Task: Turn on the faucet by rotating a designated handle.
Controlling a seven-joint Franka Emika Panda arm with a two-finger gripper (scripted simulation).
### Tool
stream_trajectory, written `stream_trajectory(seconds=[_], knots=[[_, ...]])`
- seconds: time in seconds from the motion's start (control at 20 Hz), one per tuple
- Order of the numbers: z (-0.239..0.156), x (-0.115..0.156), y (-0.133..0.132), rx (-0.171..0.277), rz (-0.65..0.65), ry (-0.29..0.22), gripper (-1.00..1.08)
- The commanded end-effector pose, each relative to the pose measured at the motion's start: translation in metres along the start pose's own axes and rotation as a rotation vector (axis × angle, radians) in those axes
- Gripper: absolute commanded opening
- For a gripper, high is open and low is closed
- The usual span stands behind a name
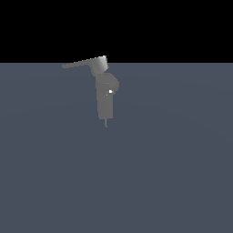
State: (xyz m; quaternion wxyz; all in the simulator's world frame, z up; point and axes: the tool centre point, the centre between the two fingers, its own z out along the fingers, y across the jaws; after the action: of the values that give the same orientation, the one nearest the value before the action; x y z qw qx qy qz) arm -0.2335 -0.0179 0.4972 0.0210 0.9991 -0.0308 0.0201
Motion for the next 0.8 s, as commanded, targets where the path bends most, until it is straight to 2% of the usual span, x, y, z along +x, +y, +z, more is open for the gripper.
stream_trajectory(seconds=[0.0, 0.3, 0.75], knots=[[-0.001, 0.008, -0.002, 0.007, 0.025, -0.005, -1.00], [-0.002, 0.035, -0.011, 0.027, 0.116, -0.026, -1.00], [0.005, 0.094, -0.033, 0.053, 0.309, -0.074, -1.00]])
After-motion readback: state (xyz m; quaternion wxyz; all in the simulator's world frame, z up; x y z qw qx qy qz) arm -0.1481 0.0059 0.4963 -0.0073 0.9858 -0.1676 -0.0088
